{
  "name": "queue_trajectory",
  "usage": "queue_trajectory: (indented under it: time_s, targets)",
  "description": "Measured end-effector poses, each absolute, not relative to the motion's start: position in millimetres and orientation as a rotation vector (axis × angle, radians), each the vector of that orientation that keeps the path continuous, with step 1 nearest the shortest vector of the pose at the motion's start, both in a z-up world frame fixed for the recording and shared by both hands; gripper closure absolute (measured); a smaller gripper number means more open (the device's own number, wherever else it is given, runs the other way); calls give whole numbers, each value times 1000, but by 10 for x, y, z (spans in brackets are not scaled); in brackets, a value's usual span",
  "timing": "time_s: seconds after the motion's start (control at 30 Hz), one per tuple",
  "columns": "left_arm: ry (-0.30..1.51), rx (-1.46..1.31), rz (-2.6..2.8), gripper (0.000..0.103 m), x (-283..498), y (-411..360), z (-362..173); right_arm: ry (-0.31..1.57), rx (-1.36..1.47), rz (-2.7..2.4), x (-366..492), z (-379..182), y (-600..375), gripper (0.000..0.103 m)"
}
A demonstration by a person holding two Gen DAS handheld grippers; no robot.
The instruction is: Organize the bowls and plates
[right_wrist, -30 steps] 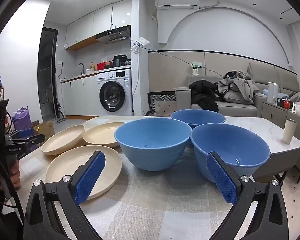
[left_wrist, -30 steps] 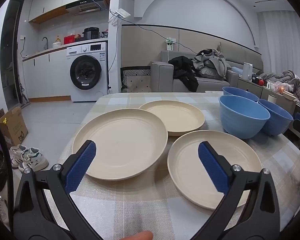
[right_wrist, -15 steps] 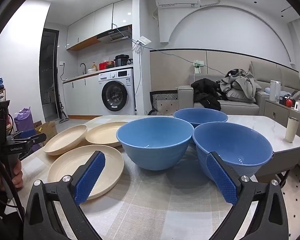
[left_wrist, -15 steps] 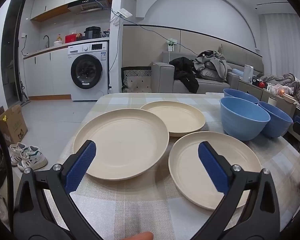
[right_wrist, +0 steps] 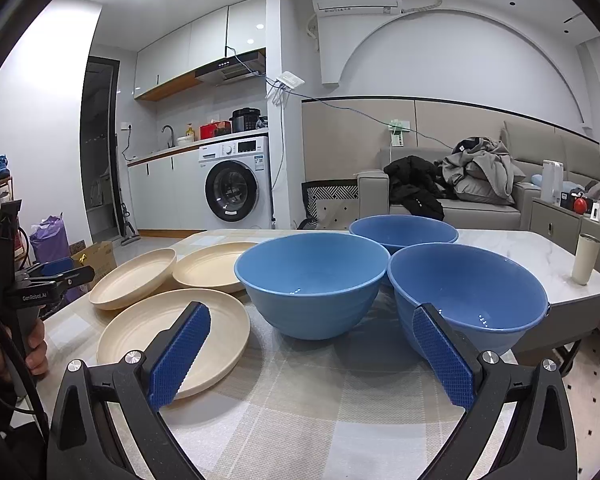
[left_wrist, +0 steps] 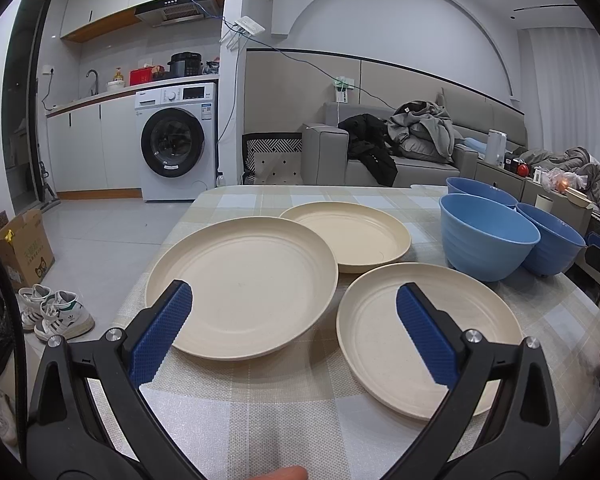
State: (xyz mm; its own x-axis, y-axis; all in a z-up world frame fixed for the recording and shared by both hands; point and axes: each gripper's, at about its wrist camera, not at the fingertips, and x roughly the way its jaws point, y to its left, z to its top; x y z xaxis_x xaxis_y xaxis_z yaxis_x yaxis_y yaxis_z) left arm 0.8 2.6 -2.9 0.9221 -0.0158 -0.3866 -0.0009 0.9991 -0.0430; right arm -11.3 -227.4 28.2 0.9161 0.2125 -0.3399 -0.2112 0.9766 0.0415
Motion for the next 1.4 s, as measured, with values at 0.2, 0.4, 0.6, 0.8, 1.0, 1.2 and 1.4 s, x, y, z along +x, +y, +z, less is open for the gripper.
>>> queue_trajectory:
  time_s: [0.2,0.4,0.6,0.8,1.0,1.2,1.4]
  targets:
    - [395,-40,-7,1,12,45,-34,351,4,217,-112,281,-2272,0]
    - [396,-40,-8,1,7,44,-36,352,4,217,-111,285,-2273,0]
    - [395,-41,-8,1,10,46,-34,352,4,218,-128,315,-2270,0]
    - [396,-41,-6,1,5,50,-34,352,3,218,-126,316,-2269,0]
    - [395,-41,-7,1,1,52,-33,351,2,218,-127,316,-2266,0]
    - [395,-41,-8,1,1,55,-32,352,2,218,-126,316,-2267,0]
    - [395,-42,-8,1,0,47,-16,351,2,218,-127,315,-2265,0]
